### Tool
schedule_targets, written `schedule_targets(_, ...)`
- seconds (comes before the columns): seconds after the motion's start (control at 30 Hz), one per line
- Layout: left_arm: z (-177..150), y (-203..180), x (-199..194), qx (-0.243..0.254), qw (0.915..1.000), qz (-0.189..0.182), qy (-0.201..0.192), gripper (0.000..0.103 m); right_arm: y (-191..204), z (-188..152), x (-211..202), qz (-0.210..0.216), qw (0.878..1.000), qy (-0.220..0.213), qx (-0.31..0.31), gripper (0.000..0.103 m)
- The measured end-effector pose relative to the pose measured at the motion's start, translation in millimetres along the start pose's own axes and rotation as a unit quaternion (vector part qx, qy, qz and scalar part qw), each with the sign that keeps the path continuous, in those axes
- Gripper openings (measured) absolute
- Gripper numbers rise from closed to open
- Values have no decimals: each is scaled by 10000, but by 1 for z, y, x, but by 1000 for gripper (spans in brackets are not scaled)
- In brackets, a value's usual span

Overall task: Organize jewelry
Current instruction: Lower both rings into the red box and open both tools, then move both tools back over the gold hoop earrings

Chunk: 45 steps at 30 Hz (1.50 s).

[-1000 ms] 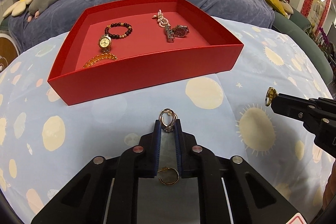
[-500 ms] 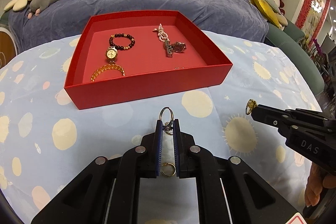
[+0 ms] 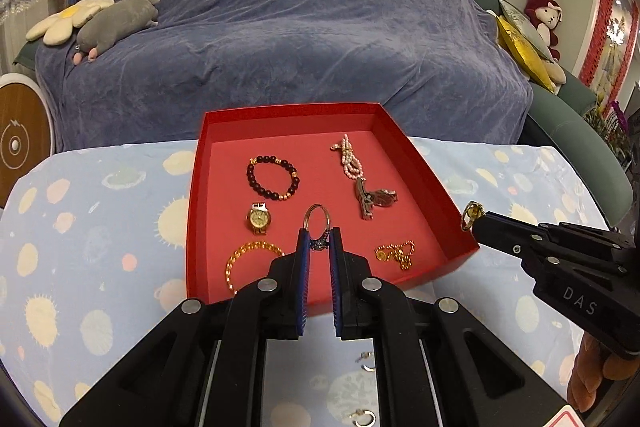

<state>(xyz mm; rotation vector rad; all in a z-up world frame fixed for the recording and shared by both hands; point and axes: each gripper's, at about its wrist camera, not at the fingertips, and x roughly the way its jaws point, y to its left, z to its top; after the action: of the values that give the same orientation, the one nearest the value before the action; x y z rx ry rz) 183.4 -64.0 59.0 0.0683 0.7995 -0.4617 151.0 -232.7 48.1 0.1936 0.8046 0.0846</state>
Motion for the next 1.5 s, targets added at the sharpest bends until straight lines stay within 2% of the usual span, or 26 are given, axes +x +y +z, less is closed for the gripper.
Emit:
schedule_targets(0.17,11,1,35,157,9997,178,97,7,1,7,43,-48,9998,218,-8,2)
schedule_targets(0.3,12,10,58,85,9993,267,239,8,-1,7,65,-146,9994,312,-34,2)
schedule_targets(0.5,10,19,70,22,9989,372,272,8,-4,6,73,-195,9992,346,-31,2)
schedule_targets(0.63,10,17,68,31,9987,451,238,12,-2,6,67,-209,9994,268,-102,3)
schedule_targets(0.73,11,18,63,-36,9983,547,204,29,1,7,58,-188,9995,213,-100,4)
schedule_targets(0.8,13,17,53,-60,9979,631,134,46,2,7,47,-166,9996,177,-115,5)
schedule_targets(0.9,12,20,29,-142,9978,645,9,61,4,5,21,-126,9998,100,-143,7)
schedule_targets(1.03,0,25,-9,-201,9974,691,-28,66,10,-12,-16,-107,9998,-6,-185,20)
schedule_targets(1.17,-28,24,-37,-199,9962,842,67,73,13,-43,-37,-82,9998,84,-156,20)
schedule_targets(1.33,-71,17,-46,-187,9949,912,397,73,16,-77,-47,-89,9995,291,-54,20)
schedule_targets(1.5,-100,3,-38,-14,9953,687,686,73,19,-92,-42,-167,9988,412,-193,20)
